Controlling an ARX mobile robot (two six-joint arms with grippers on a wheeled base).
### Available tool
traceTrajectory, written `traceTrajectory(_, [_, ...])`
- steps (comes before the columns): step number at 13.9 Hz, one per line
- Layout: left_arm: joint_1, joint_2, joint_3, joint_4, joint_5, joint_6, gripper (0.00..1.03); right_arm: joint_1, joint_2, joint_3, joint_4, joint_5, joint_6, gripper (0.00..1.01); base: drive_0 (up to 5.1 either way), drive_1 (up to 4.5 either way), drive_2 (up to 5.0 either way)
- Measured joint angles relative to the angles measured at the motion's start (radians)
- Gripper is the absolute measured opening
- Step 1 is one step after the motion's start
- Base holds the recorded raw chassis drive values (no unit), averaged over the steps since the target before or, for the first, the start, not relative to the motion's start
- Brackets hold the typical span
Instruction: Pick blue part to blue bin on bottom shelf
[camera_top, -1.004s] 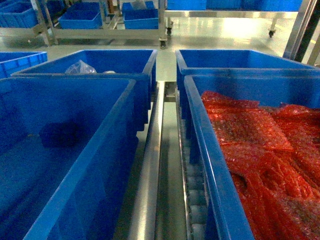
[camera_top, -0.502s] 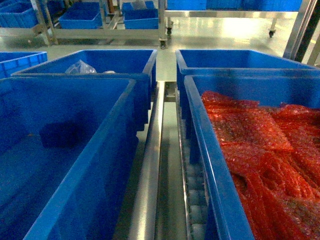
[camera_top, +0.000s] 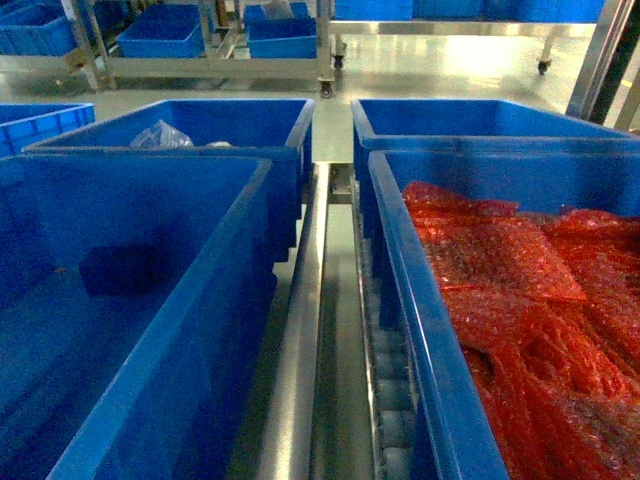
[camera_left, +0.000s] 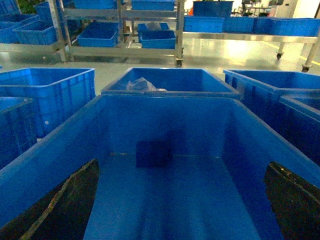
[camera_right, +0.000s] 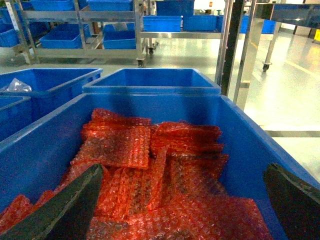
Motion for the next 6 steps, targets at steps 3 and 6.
traceTrajectory(3, [0.000, 0.000, 0.000, 0.000, 0.000, 0.000, 0.98, 0.000, 0.000, 0.000, 0.000, 0.000, 0.000, 0.98, 0.0, 0.00, 0.0])
traceTrajectory(6, [0.000, 0.000, 0.000, 0.000, 0.000, 0.000, 0.98, 0.000, 0.000, 0.000, 0.000, 0.000, 0.000, 0.98, 0.0, 0.00, 0.0])
